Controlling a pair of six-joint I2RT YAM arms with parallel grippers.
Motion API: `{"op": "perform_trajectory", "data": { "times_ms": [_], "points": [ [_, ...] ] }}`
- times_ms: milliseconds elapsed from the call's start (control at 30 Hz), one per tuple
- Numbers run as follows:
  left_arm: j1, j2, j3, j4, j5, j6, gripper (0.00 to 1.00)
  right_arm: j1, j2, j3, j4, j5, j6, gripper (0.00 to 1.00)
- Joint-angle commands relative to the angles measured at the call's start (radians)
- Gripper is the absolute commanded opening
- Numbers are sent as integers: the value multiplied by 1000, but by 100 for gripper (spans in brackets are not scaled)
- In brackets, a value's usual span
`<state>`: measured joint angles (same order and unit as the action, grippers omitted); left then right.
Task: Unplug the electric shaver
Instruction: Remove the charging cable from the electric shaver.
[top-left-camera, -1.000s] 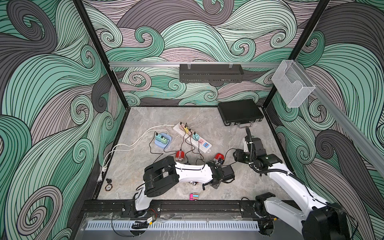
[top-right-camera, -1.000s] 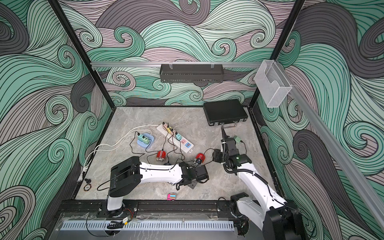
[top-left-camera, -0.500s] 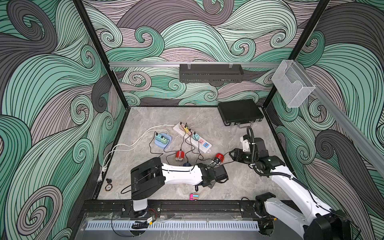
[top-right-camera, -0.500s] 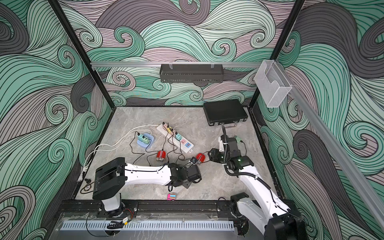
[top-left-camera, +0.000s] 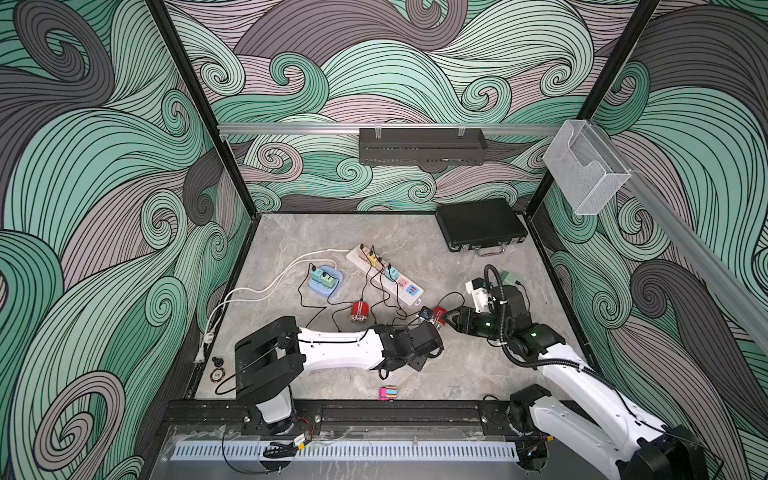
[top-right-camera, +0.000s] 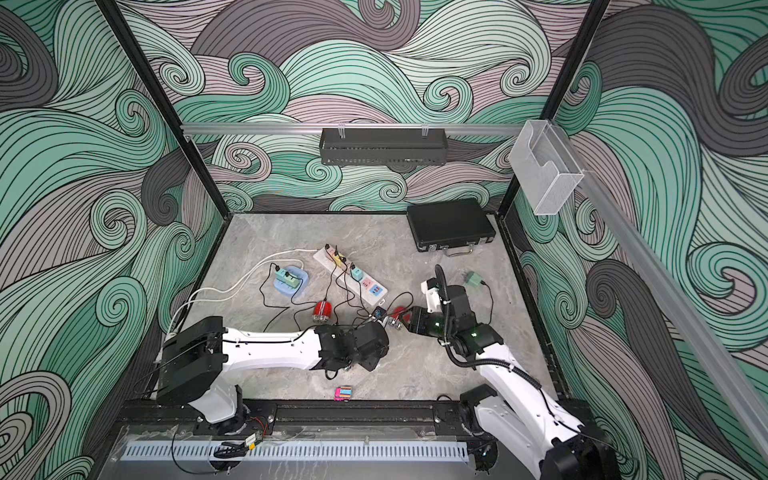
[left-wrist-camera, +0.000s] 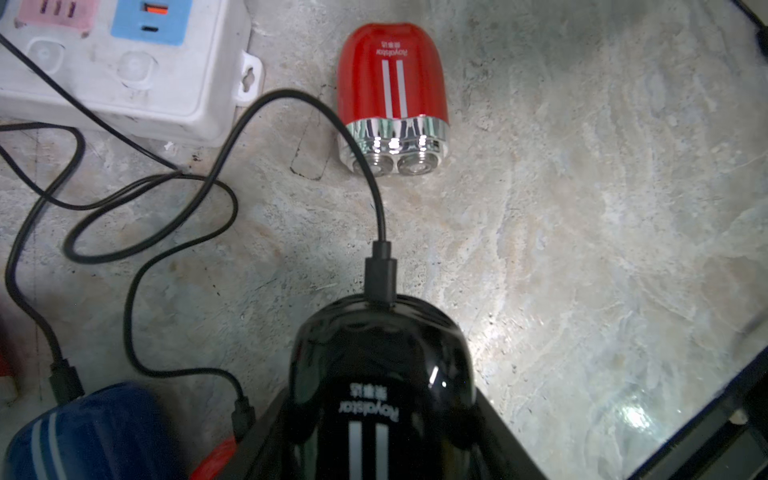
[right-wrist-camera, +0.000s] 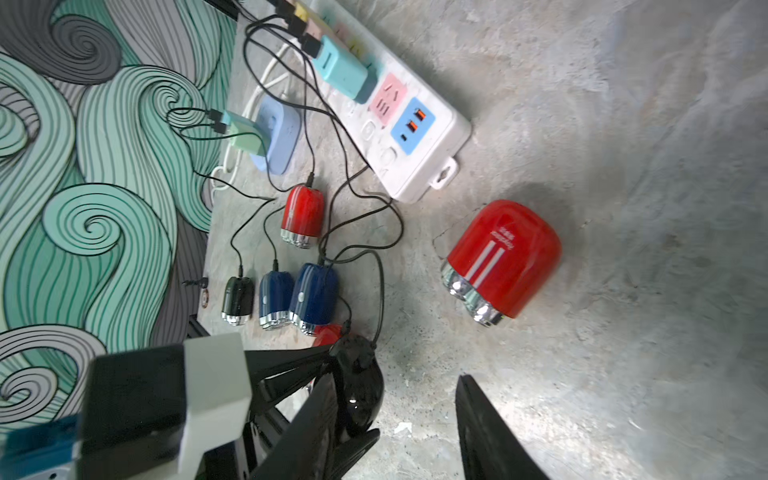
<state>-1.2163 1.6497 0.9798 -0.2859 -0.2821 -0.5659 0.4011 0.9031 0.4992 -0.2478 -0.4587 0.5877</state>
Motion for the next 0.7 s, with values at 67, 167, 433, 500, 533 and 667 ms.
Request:
{"op": "perform_trajectory", "data": {
  "times_ms": [67, 167, 433, 500, 533, 667],
  "points": [
    [33, -59, -25, 114, 66, 15, 45, 50, 45, -14, 126, -44, 53, 46],
    [47, -73, -46, 144, 92, 4, 45, 79, 81, -15, 161, -27, 63, 46],
    [64, -106, -92, 205, 129, -8, 46, 120, 175, -7, 237, 17, 102, 41],
    [68, -115, -102, 215, 133, -9, 46, 120, 182, -24, 264, 29, 126, 40],
    [69, -119, -108, 221, 136, -11, 46, 122, 189, -27, 277, 30, 136, 39],
    [78, -132, -121, 241, 148, -20, 46, 123, 216, -35, 322, 20, 162, 37]
  ]
}}
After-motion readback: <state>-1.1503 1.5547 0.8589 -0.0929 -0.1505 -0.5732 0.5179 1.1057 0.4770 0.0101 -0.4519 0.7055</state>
